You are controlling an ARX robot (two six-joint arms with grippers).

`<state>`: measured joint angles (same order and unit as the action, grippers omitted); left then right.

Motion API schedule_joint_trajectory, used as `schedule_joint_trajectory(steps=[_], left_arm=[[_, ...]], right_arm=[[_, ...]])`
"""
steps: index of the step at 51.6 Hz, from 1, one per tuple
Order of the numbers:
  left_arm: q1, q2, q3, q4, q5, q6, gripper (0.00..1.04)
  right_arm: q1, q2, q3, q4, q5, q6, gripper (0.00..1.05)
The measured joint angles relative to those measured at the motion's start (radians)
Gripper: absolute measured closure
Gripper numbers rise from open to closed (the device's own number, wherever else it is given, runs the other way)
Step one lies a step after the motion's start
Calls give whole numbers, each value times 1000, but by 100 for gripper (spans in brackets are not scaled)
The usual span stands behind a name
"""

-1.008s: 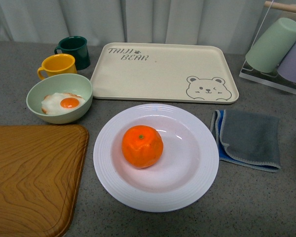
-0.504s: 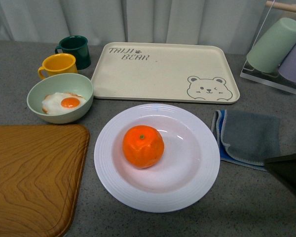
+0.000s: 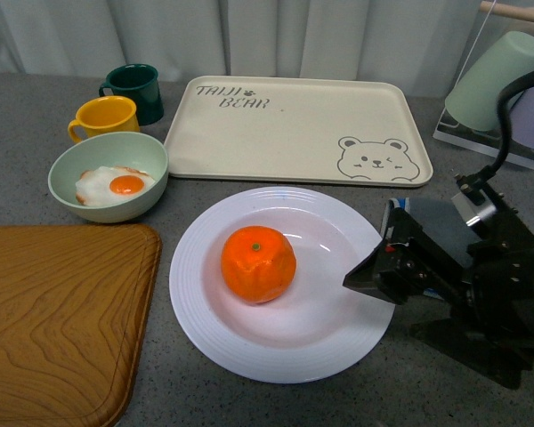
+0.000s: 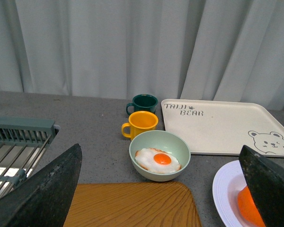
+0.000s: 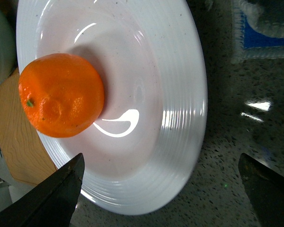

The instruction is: Place orange and plate with both arms

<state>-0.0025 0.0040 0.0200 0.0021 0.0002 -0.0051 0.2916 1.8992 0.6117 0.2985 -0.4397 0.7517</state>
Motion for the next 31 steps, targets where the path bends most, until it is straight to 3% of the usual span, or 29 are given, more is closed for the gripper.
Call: schedule_joint_trajectory(steps=[20, 31], left_arm=[[0, 0, 0, 0, 0, 0, 7], [0, 0, 0, 0, 0, 0, 7]], right_arm=[[55, 146, 176, -98, 23, 168, 10], [53, 175, 238, -211, 45, 205, 36]])
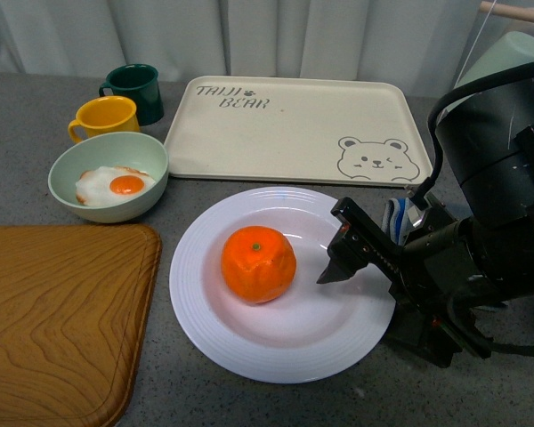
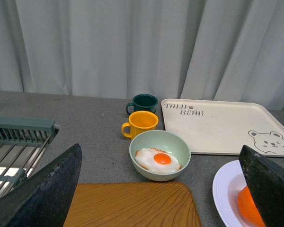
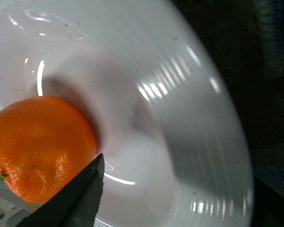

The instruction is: Place orange and plate with both arms

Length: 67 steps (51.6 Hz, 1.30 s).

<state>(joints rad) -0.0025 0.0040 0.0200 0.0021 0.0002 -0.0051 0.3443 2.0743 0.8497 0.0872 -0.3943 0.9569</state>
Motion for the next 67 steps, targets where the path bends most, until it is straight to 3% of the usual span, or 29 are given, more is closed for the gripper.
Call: schedule_joint_trajectory(steps=[12, 19, 37, 43, 50, 55, 67], left_arm=[[0, 0, 0, 0, 0, 0, 7], [0, 0, 0, 0, 0, 0, 7], [0, 0, 0, 0, 0, 0, 7], [0, 0, 0, 0, 0, 0, 7], [0, 0, 0, 0, 0, 0, 7], [0, 0, 0, 0, 0, 0, 7], [0, 0, 0, 0, 0, 0, 7]], right_arm=[[-18, 15, 23, -66, 23, 8, 73], [-26, 5, 23, -67, -10, 0, 86], [-33, -101, -30, 41, -61, 12, 101], [-32, -119, -94, 153, -58, 36, 101], [-34, -146, -176, 401, -55, 89, 101], [-36, -168, -177, 474, -57, 111, 101], [-54, -118, -65, 474, -57, 154, 101]])
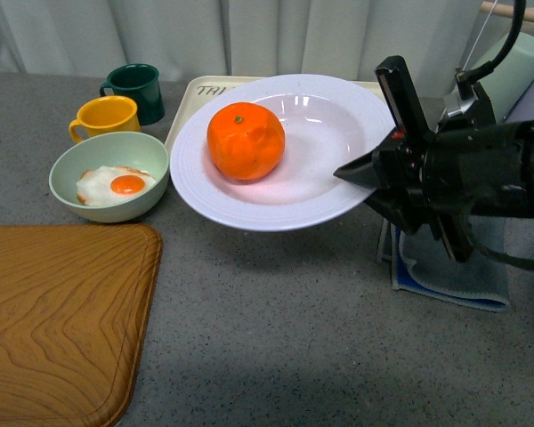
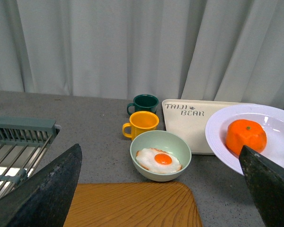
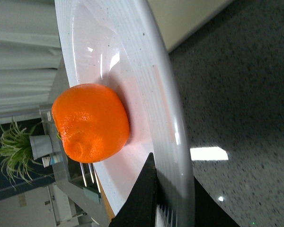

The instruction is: Place orange and plate with both arms

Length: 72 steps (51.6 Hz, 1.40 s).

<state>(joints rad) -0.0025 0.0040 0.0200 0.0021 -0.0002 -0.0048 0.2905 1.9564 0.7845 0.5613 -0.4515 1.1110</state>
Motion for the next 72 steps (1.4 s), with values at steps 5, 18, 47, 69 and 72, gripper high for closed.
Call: schedule_joint_trajectory(steps=[5, 18, 47, 69, 72], left_arm=[[0, 0, 0, 0, 0, 0, 7], [0, 0, 0, 0, 0, 0, 7], [0, 0, 0, 0, 0, 0, 7], [0, 0, 0, 0, 0, 0, 7], [0, 0, 0, 0, 0, 0, 7]], right_arm=[[-7, 88, 118, -32, 12, 24, 101], [-1, 292, 423, -150, 45, 68, 101], [12, 535, 874, -419, 99, -40, 84], [-5, 299, 659, -341, 203, -348, 9], [-5, 248, 612, -306, 217, -407, 9]])
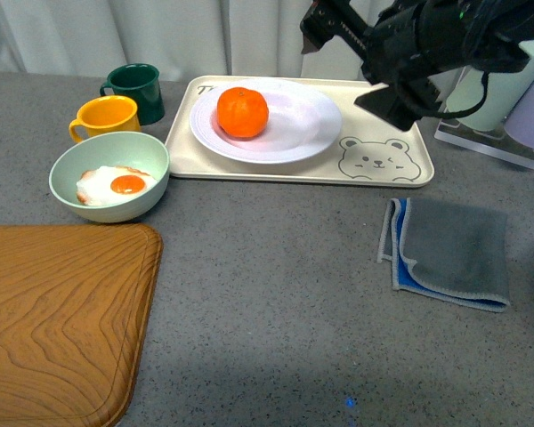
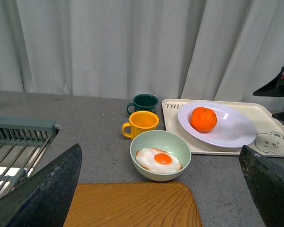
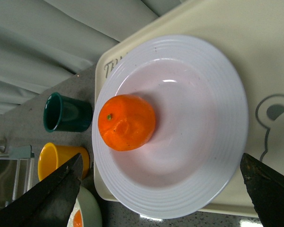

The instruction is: Place orange and plate with both arms

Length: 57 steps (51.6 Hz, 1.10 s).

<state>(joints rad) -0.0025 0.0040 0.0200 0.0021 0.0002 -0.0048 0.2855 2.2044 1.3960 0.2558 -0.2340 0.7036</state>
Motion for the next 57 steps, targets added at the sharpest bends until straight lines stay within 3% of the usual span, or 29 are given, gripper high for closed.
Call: schedule_joint_trajectory(steps=[2, 8, 12, 19, 26, 32, 44, 57], left_arm=[[0, 0, 0, 0, 0, 0, 7], [0, 0, 0, 0, 0, 0, 7], [0, 0, 0, 0, 0, 0, 7], [0, 0, 0, 0, 0, 0, 7], [0, 0, 0, 0, 0, 0, 7], [0, 0, 0, 0, 0, 0, 7], [0, 0, 0, 0, 0, 0, 7], [0, 0, 0, 0, -1, 0, 7]], right_arm=[[3, -27, -38, 48, 30, -52, 11], [13, -108, -276, 546, 406, -361, 30], [-2, -161, -414, 733, 476, -519, 40], [-53, -315, -628, 859, 461, -645, 62], [-94, -442, -774, 900, 434, -679, 82], [-124, -544, -920, 918, 397, -694, 104], [-186, -787, -1147, 900, 341, -700, 104], [-212, -957, -1249, 829, 306, -700, 104]])
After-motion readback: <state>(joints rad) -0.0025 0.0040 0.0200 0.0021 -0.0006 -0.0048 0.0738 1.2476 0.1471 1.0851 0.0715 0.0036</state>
